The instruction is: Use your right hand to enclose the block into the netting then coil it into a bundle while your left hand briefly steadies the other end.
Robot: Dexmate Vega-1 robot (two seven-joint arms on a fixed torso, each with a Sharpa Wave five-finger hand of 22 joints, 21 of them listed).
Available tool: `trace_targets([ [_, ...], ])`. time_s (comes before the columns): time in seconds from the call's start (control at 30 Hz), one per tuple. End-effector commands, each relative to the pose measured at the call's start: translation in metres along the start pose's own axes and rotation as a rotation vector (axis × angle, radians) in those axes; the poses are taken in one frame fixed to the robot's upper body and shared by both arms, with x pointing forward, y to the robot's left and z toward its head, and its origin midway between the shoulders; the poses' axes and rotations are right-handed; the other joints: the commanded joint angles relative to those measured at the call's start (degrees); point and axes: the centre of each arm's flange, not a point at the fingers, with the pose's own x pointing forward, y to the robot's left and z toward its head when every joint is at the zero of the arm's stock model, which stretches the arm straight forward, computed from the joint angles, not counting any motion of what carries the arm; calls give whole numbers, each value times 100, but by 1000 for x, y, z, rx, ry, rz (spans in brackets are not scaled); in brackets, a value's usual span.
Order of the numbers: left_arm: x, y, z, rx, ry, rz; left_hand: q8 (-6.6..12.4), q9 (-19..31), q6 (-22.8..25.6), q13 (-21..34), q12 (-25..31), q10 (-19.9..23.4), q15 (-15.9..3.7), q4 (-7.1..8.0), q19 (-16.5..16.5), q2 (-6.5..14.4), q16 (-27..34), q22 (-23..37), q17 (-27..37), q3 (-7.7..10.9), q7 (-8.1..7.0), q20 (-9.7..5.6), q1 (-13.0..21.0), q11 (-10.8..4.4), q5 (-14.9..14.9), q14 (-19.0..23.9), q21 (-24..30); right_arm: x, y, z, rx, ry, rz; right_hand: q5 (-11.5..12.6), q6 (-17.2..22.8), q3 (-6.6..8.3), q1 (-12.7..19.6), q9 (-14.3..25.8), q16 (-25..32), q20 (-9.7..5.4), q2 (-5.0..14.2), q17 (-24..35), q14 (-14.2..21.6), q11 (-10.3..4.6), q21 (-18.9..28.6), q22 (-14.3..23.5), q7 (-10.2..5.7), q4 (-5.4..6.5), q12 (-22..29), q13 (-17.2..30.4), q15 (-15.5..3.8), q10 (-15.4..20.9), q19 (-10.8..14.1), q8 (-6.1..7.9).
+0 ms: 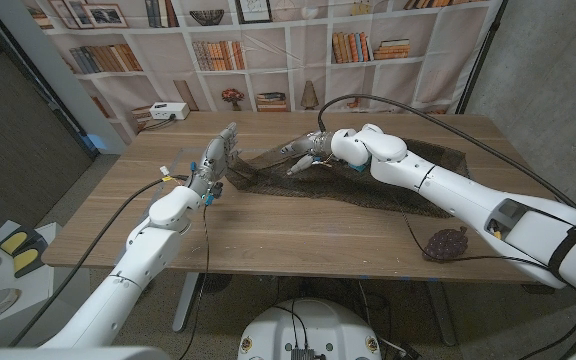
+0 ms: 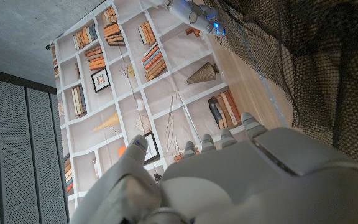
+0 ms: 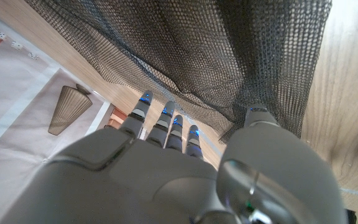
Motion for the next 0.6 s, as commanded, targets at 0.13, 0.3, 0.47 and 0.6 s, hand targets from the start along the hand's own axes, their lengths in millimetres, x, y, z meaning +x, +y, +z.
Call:
trace_targets([
  [0.13, 2, 3, -4, -8, 12, 3, 16, 32, -280, 16, 4, -286, -27, -2, 14, -47, 8, 34, 21, -8, -51, 5, 3, 58, 48, -88, 48, 15, 12, 1, -99, 37, 61, 72, 101, 67, 187, 13, 41, -27, 15, -10, 111, 13, 44, 12, 4, -114, 62, 17, -26, 107, 114, 63],
  [0.3, 2, 4, -4, -6, 11, 6, 17, 32, -278, 16, 1, -289, -27, -1, 20, -47, 6, 34, 21, -10, -44, 8, 2, 56, 48, -89, 50, 18, 15, -1, -95, 32, 50, 136, 382, 153, 368, 10, 98, -62, 66, -42, 342, 30, 100, 4, 14, -246, 192, 5, -106, 445, 301, 149],
  [0.47, 1, 5, -4, -8, 14, 10, 18, 32, -276, 16, 0, -290, -28, 0, 20, -46, 5, 35, 21, -11, -42, 6, 1, 54, 49, -88, 50, 22, 21, -2, -117, 40, 65, 160, 453, 201, 452, 8, 103, -77, 105, -53, 392, 32, 107, 1, 22, -299, 202, 1, -124, 476, 333, 164],
  [0.6, 0, 6, -5, -9, 17, 12, 15, 32, -280, 16, -2, -292, -23, 0, 19, -45, 1, 35, 22, -12, -45, 6, 1, 53, 49, -95, 49, 26, 29, -3, -126, 46, 80, 220, 660, 301, 682, 2, 152, -120, 123, -91, 623, 38, 136, -7, 26, -469, 298, -13, -186, 731, 451, 208],
])
